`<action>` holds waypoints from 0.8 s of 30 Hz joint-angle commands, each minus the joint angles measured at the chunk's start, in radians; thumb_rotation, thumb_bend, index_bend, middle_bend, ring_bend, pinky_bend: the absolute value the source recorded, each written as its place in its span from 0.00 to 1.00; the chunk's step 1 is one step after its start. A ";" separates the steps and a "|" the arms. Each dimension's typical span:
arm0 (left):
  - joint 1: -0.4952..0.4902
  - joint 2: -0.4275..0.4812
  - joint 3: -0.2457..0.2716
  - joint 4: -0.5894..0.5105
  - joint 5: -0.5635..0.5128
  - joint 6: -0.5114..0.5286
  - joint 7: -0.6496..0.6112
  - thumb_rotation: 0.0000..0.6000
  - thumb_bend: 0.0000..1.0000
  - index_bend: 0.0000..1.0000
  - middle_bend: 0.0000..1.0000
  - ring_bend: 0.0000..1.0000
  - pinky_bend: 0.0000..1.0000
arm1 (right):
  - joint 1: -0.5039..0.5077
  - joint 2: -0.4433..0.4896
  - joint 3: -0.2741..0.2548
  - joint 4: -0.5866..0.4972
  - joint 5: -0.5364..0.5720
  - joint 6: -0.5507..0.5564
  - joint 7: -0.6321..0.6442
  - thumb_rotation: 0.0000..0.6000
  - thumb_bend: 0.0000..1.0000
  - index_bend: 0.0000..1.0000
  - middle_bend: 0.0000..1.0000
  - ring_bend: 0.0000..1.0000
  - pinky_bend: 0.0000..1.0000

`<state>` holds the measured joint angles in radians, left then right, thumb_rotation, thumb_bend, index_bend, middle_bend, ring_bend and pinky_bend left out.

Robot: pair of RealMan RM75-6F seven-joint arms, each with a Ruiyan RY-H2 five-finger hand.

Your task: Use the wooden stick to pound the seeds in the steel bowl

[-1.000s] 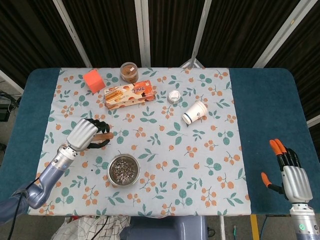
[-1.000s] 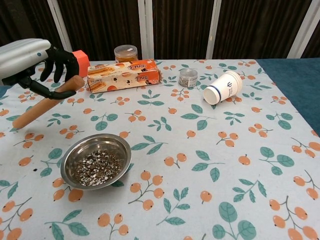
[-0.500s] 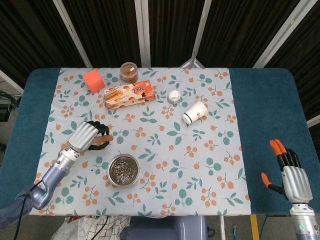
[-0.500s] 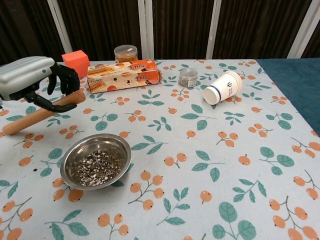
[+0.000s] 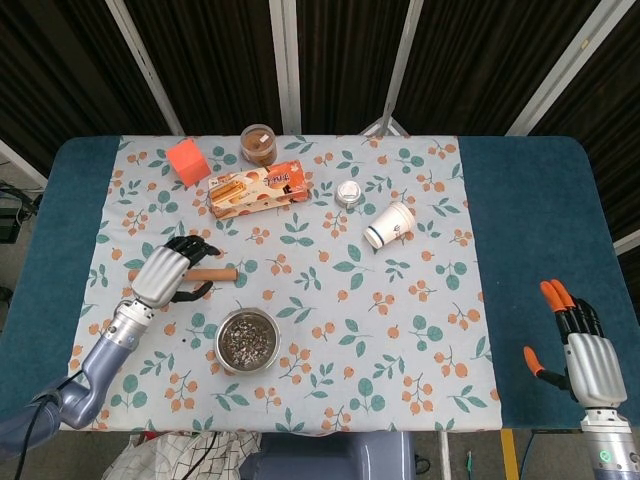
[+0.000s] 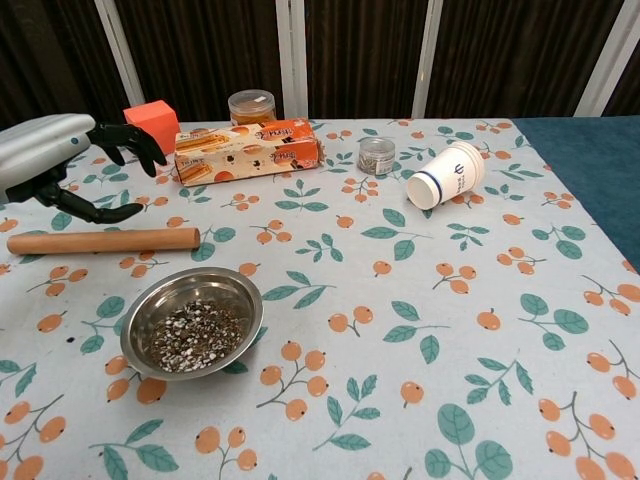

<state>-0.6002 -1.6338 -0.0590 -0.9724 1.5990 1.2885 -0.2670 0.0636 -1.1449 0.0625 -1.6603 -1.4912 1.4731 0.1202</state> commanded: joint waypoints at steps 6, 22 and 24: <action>0.070 0.113 0.006 -0.206 -0.027 0.062 0.073 1.00 0.23 0.17 0.14 0.03 0.07 | 0.003 0.006 -0.004 0.008 0.005 -0.013 -0.022 1.00 0.37 0.00 0.00 0.00 0.00; 0.439 0.496 0.217 -0.713 -0.036 0.353 0.522 1.00 0.15 0.00 0.00 0.00 0.00 | -0.001 0.002 -0.023 0.035 -0.061 0.026 -0.165 1.00 0.37 0.00 0.00 0.00 0.00; 0.471 0.496 0.224 -0.688 -0.016 0.396 0.512 1.00 0.16 0.00 0.00 0.00 0.00 | -0.003 -0.006 -0.024 0.046 -0.079 0.044 -0.170 1.00 0.37 0.00 0.00 0.00 0.00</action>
<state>-0.1775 -1.1566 0.1307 -1.6901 1.5489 1.6190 0.2278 0.0626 -1.1438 0.0402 -1.6246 -1.5550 1.5020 -0.0417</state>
